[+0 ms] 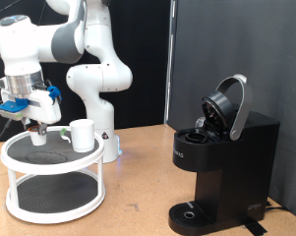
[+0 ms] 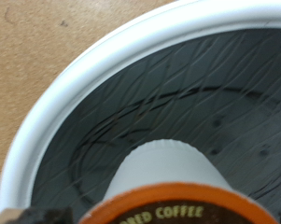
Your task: Make a cup of coffee with the keurig machine
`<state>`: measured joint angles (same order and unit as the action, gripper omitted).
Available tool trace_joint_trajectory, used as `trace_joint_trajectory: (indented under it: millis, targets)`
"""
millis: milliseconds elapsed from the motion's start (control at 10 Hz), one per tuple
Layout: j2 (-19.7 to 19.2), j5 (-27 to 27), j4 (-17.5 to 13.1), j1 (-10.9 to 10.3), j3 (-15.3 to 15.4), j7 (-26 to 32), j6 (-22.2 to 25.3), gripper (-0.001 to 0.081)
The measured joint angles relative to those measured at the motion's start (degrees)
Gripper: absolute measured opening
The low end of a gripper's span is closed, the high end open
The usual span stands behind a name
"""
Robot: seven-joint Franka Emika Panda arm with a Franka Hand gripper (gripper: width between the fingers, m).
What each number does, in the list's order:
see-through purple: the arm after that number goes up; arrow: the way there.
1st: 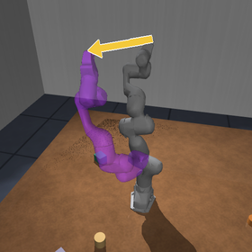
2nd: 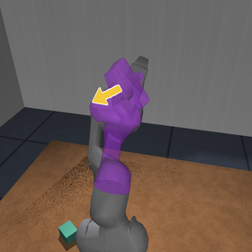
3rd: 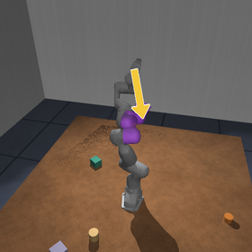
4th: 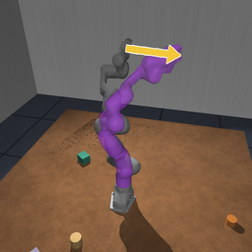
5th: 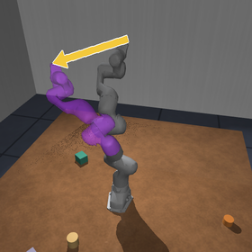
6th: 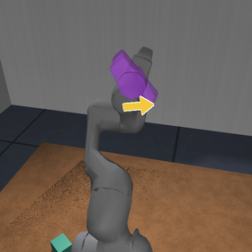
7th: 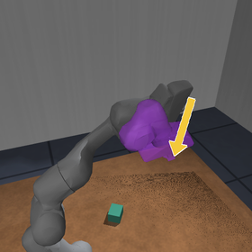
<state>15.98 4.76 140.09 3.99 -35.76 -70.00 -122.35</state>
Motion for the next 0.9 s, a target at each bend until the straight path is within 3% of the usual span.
trace_joint_trajectory:
  millis: [600,900]
  targets:
    - [1.6,-19.6,-8.3,-3.2,0.7,-0.6,14.3,0.0388]
    - [1.6,-23.2,-10.3,-4.2,3.4,-7.2,14.9,0.0388]
